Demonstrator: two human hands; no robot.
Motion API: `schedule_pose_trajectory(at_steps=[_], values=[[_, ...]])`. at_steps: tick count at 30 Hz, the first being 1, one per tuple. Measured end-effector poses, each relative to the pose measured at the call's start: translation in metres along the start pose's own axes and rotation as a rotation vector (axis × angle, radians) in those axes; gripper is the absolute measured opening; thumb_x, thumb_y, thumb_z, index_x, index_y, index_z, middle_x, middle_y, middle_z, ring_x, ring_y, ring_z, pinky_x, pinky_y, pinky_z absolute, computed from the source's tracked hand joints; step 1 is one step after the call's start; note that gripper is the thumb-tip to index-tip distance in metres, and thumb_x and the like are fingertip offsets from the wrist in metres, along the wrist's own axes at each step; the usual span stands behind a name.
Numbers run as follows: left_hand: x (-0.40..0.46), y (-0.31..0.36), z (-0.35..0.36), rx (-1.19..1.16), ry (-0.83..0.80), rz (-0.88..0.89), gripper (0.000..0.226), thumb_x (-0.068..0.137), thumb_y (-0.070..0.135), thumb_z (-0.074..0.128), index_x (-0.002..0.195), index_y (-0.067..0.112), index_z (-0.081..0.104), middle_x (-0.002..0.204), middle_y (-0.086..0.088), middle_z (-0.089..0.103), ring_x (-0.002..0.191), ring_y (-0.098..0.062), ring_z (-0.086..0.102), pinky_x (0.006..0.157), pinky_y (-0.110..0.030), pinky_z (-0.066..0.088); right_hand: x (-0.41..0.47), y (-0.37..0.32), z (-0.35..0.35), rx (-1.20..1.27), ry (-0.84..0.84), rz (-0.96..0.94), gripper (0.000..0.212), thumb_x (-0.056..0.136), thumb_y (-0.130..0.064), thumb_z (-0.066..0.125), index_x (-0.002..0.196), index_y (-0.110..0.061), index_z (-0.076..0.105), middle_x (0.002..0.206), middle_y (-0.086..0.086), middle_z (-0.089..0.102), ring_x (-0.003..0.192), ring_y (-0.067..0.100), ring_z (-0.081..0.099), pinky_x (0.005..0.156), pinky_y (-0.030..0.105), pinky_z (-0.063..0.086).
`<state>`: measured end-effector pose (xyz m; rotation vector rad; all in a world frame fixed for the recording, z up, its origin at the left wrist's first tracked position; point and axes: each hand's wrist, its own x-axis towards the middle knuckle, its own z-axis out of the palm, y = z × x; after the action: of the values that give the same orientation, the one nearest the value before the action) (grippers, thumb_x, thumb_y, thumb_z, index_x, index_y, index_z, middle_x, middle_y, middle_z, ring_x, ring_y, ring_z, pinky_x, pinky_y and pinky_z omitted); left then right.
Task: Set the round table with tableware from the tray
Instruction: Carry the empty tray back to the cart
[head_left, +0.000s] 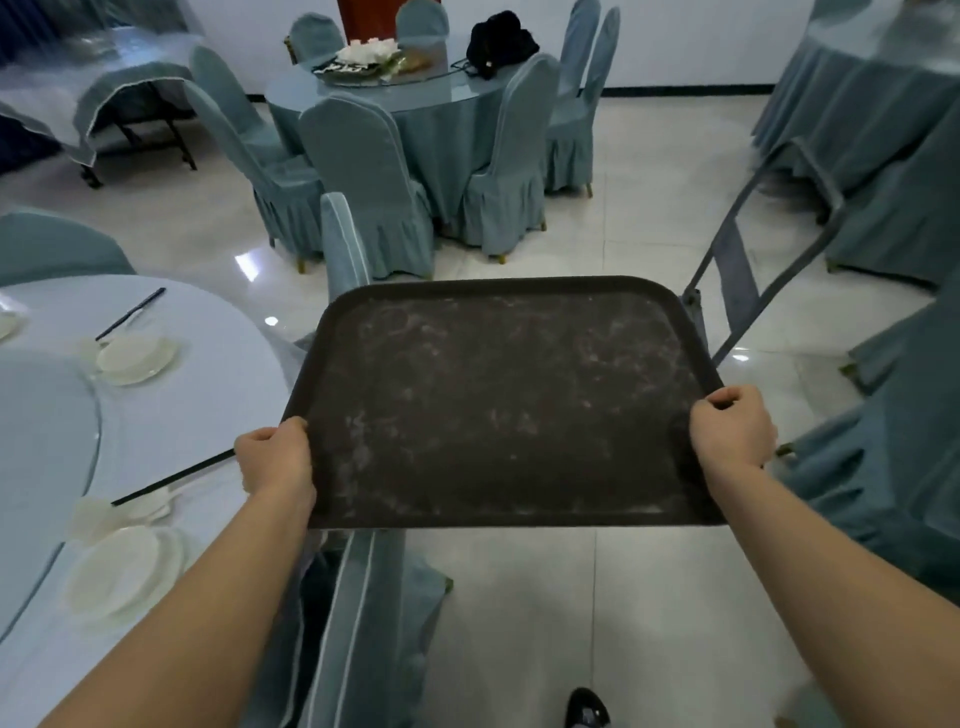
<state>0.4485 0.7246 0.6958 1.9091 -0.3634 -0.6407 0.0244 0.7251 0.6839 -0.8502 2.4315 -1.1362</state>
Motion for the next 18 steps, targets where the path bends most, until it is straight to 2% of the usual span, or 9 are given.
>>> schedule_pose_trajectory(at_steps=[4, 6, 8, 13, 16, 18], values=[[-0.026, 0.006, 0.068, 0.007, -0.058, -0.011, 0.016, 0.080, 0.031, 0.059, 0.090, 0.019, 0.057, 0.080, -0.001, 0.057, 0.070, -0.020, 0.055, 0.056, -0.032, 0.041, 0.064, 0.003, -0.016, -0.004, 0.046, -0.002, 0.005, 0.084, -0.015, 0.058, 0.087, -0.019, 0.056, 0.089, 0.006, 0.060, 0.090, 0.032, 0.056, 0.088, 0.047, 0.049], [-0.034, 0.010, 0.095, 0.053, -0.058, -0.010, 0.012, 0.080, 0.029, 0.060, 0.083, 0.019, 0.055, 0.078, -0.003, 0.057, 0.068, -0.022, 0.054, 0.063, -0.037, 0.045, 0.088, 0.009, -0.022, -0.009, 0.058, 0.024, 0.004, 0.085, -0.015, 0.058, 0.088, -0.018, 0.057, 0.089, 0.006, 0.061, 0.088, 0.030, 0.056, 0.085, 0.043, 0.049], [-0.039, 0.017, 0.122, 0.060, -0.066, -0.016, 0.016, 0.078, 0.026, 0.062, 0.088, 0.014, 0.060, 0.082, -0.006, 0.059, 0.071, -0.024, 0.054, 0.072, -0.040, 0.048, 0.109, 0.014, -0.026, 0.015, 0.069, 0.060, 0.005, 0.085, -0.015, 0.057, 0.088, -0.018, 0.057, 0.091, 0.007, 0.062, 0.090, 0.030, 0.057, 0.085, 0.045, 0.050], [-0.040, 0.037, 0.196, 0.102, -0.115, 0.009, 0.009, 0.076, 0.021, 0.065, 0.079, 0.015, 0.059, 0.074, -0.004, 0.057, 0.075, -0.026, 0.057, 0.068, -0.038, 0.048, 0.153, 0.031, -0.024, 0.034, 0.105, 0.155, 0.006, 0.083, -0.013, 0.056, 0.087, -0.018, 0.056, 0.089, 0.006, 0.063, 0.088, 0.031, 0.057, 0.083, 0.043, 0.050], [-0.035, 0.045, 0.241, 0.116, -0.132, 0.008, 0.016, 0.079, 0.020, 0.065, 0.091, 0.012, 0.062, 0.085, -0.007, 0.060, 0.081, -0.026, 0.057, 0.073, -0.037, 0.048, 0.178, 0.040, -0.013, 0.041, 0.133, 0.199, 0.006, 0.083, -0.012, 0.057, 0.084, -0.018, 0.057, 0.084, 0.005, 0.061, 0.083, 0.030, 0.056, 0.077, 0.039, 0.048], [-0.029, 0.048, 0.276, 0.126, -0.152, 0.021, 0.017, 0.080, 0.019, 0.064, 0.094, 0.009, 0.063, 0.088, -0.009, 0.060, 0.082, -0.027, 0.057, 0.071, -0.036, 0.046, 0.196, 0.044, -0.003, 0.044, 0.169, 0.232, 0.007, 0.083, -0.012, 0.058, 0.082, -0.019, 0.056, 0.080, 0.004, 0.059, 0.079, 0.028, 0.054, 0.072, 0.034, 0.041]])
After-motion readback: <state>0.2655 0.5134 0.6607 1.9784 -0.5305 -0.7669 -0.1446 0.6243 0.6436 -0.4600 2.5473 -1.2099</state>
